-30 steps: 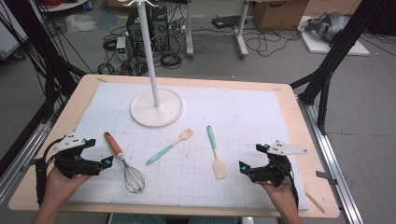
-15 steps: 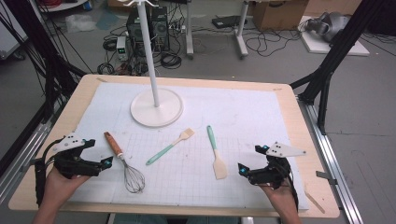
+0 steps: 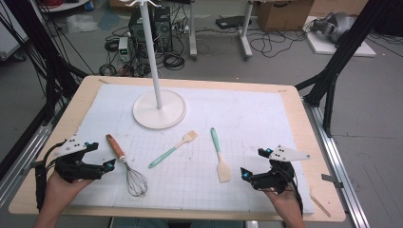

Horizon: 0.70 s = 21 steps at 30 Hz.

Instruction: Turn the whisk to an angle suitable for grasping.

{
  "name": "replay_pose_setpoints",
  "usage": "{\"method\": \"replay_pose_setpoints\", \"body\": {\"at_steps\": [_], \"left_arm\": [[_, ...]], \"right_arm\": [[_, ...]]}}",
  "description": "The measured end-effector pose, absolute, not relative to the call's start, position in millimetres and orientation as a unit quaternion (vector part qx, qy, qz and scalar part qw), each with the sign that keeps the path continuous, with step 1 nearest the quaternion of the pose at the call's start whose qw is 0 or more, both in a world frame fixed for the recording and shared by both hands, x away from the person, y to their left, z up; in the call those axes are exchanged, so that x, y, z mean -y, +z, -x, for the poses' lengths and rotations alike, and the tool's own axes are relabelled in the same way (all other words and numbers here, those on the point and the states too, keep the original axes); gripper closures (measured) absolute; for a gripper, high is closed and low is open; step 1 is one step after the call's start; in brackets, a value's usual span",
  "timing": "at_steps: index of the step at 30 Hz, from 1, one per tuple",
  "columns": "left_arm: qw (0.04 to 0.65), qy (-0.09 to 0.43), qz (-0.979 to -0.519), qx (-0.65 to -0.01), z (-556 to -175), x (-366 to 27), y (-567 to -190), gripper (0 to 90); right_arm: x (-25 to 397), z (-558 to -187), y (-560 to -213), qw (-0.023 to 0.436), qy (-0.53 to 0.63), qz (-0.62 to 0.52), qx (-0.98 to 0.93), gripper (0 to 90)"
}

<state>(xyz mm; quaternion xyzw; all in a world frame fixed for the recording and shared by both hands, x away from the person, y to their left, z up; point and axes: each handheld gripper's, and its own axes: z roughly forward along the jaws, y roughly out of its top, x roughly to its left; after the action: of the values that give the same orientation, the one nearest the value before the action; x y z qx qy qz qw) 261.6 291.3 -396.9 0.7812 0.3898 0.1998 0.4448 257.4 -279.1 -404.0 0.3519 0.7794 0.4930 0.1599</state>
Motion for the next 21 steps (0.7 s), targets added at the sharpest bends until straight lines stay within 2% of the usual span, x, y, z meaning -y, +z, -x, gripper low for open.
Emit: {"method": "replay_pose_setpoints", "body": {"at_steps": [2, 5, 6, 14, 18, 21], "left_arm": [[0.445, 0.199, -0.783, -0.386, -261.3, -292.1, -396.3, 15.4], [0.445, 0.192, -0.785, -0.386, -262.1, -293.6, -396.1, 19.3], [0.446, 0.188, -0.787, -0.384, -262.5, -294.0, -396.0, 25.3], [0.441, 0.177, -0.798, -0.371, -263.7, -290.1, -398.0, 34.3], [0.438, 0.168, -0.803, -0.367, -263.1, -290.2, -398.5, 42.9], [0.435, 0.168, -0.803, -0.371, -263.0, -291.4, -398.8, 45.7]], "right_arm": [[278.0, -258.7, -404.5, 0.162, 0.492, -0.348, -0.782, 1.2], [276.8, -259.2, -404.8, 0.163, 0.489, -0.348, -0.783, 1.2], [276.3, -259.2, -405.2, 0.162, 0.485, -0.348, -0.786, 1.2], [279.0, -257.8, -404.9, 0.162, 0.486, -0.353, -0.783, 1.2], [277.5, -257.7, -404.8, 0.161, 0.485, -0.352, -0.784, 1.2], [276.7, -257.9, -404.7, 0.162, 0.485, -0.351, -0.784, 1.2]]}}
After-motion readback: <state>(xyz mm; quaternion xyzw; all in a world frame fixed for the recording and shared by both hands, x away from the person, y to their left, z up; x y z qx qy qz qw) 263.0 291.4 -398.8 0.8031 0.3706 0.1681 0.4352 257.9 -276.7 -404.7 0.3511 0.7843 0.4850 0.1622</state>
